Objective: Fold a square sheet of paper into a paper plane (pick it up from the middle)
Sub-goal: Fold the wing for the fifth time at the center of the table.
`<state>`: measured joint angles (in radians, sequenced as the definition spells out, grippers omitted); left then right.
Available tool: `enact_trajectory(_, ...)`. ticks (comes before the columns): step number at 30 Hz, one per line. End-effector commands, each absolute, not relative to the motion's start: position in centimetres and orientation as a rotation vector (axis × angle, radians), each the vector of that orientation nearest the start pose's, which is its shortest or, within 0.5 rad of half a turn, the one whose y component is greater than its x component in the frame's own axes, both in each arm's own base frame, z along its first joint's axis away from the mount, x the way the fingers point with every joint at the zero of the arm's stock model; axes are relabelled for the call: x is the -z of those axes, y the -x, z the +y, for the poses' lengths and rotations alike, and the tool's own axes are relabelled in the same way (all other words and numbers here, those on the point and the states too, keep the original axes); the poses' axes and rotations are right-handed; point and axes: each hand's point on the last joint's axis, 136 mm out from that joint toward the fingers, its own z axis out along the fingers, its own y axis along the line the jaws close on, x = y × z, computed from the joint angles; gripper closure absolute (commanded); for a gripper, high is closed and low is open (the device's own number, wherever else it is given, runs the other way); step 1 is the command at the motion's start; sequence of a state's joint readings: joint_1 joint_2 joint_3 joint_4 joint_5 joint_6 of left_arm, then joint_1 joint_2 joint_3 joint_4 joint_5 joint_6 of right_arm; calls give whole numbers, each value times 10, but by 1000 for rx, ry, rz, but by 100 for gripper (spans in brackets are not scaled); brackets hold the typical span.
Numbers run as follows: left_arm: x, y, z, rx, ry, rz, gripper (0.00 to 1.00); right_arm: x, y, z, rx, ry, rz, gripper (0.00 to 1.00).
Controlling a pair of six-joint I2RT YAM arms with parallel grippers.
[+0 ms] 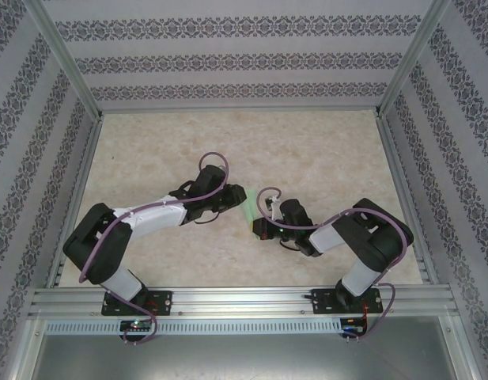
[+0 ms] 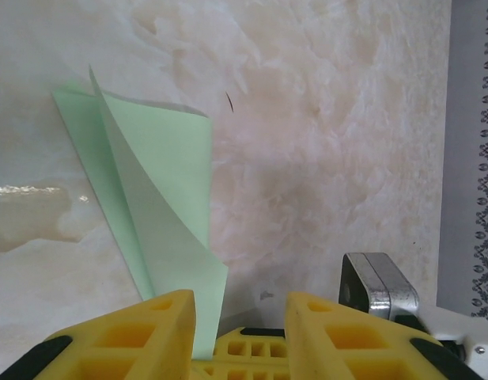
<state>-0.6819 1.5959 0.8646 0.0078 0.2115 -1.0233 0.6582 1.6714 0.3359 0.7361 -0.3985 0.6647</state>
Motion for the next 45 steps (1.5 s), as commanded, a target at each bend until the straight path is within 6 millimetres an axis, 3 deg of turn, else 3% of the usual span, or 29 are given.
enact_trajectory(1, -101, -313, -316, 1103, 222, 2513, 65, -14, -238, 266, -1167, 182, 2382, 100)
enact_trajectory(7, -88, -311, -331, 1149, 175, 2546, 67, -8, -235, 262, -1162, 138, 2446, 100)
enact_trajectory(12, -100, -315, -347, 1249, 131, 2491, 66, -11, -237, 268, -1179, 140, 2485, 100)
enact_trajectory(21, -78, -320, -350, 1205, 154, 2544, 66, -7, -240, 264, -1174, 97, 2518, 100)
enact_trajectory(27, -80, -323, -352, 1221, 142, 2516, 63, -5, -239, 263, -1180, 71, 2539, 100)
enact_trajectory(32, -69, -322, -349, 1192, 154, 2535, 62, -4, -239, 263, -1190, 46, 2548, 100)
enact_trajectory(35, -70, -323, -350, 1209, 144, 2514, 60, -3, -239, 265, -1199, 30, 2565, 100)
enact_trajectory(38, -85, -321, -355, 1262, 91, 2464, 59, 2, -239, 263, -1186, -12, 2597, 100)
enact_trajectory(45, -99, -319, -340, 1209, 115, 2419, 57, -1, -236, 264, -1236, -60, 2583, 100)
